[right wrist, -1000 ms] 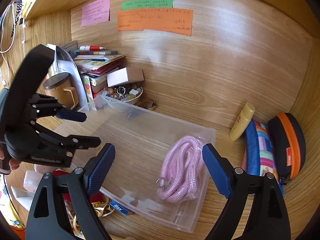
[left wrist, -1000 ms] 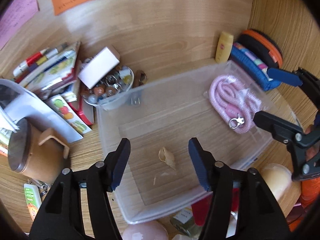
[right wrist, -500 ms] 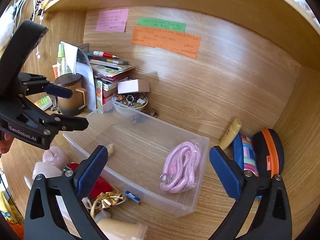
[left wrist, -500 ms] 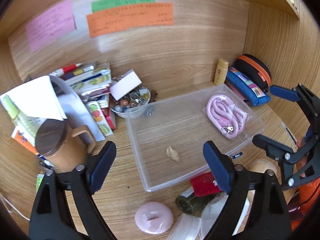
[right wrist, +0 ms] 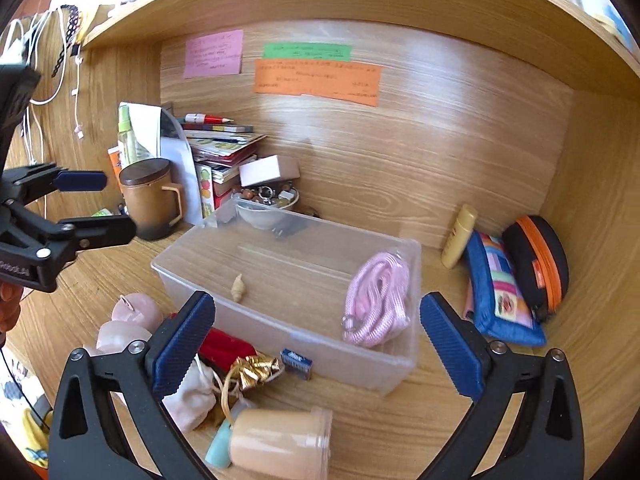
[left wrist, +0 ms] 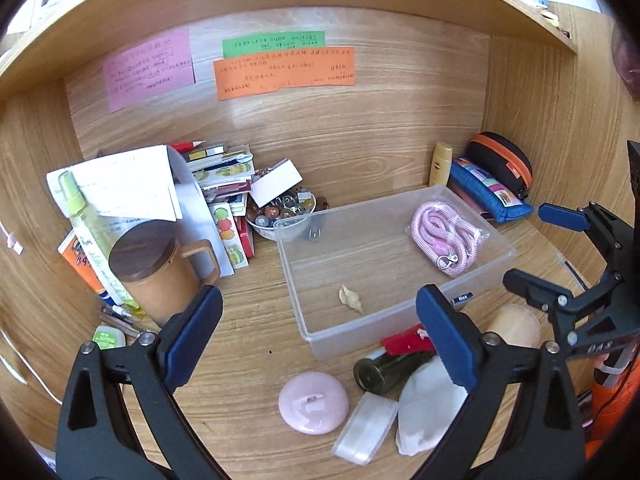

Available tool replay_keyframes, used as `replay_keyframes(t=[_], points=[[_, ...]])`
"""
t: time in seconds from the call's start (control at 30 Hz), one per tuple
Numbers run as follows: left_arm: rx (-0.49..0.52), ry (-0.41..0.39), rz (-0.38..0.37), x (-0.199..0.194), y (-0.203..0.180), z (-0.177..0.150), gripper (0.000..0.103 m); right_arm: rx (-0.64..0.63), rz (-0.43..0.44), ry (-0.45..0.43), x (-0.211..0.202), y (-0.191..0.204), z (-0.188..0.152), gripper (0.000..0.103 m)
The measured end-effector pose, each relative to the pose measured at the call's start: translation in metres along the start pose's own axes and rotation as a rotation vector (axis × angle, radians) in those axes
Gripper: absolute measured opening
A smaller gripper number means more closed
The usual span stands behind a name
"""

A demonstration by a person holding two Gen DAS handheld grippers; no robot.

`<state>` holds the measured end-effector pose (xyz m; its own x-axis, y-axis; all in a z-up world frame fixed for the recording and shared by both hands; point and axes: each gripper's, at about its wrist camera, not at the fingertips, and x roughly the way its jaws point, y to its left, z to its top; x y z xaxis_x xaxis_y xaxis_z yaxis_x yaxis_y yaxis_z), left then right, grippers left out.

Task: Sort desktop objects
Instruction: 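Release the seashell into the clear box with the left gripper, then grasp the beige plastic cup with the right gripper while left grasps clear container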

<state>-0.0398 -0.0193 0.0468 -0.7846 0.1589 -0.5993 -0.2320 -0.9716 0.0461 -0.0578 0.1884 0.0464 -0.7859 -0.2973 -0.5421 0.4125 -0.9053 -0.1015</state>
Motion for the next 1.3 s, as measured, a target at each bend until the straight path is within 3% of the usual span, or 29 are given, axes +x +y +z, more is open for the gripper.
replay_keyframes(t=[0.23,0.5,0.7,0.83,1.13,1.3], points=[[-0.03,0.026,-0.013,-0.002,0.007,-0.028,0.099,0.036,-0.009,0.026,-0.01,-0.007,-0.021,0.103],[-0.101,0.067,0.023,-0.005,0.016,-0.06,0.099,0.079,-0.017,0.085,-0.015,-0.014,-0.047,0.103],[-0.165,0.082,0.036,-0.007,0.022,-0.082,0.099,0.097,0.01,0.13,-0.012,-0.011,-0.061,0.103],[-0.217,0.113,0.0,-0.007,0.025,-0.095,0.099,0.115,0.067,0.168,-0.006,-0.007,-0.071,0.103],[-0.221,0.169,-0.037,0.004,0.013,-0.115,0.099,0.106,0.076,0.221,0.004,0.002,-0.087,0.103],[-0.205,0.163,-0.008,0.015,0.002,-0.118,0.099,0.108,0.074,0.243,0.011,0.002,-0.089,0.103]])
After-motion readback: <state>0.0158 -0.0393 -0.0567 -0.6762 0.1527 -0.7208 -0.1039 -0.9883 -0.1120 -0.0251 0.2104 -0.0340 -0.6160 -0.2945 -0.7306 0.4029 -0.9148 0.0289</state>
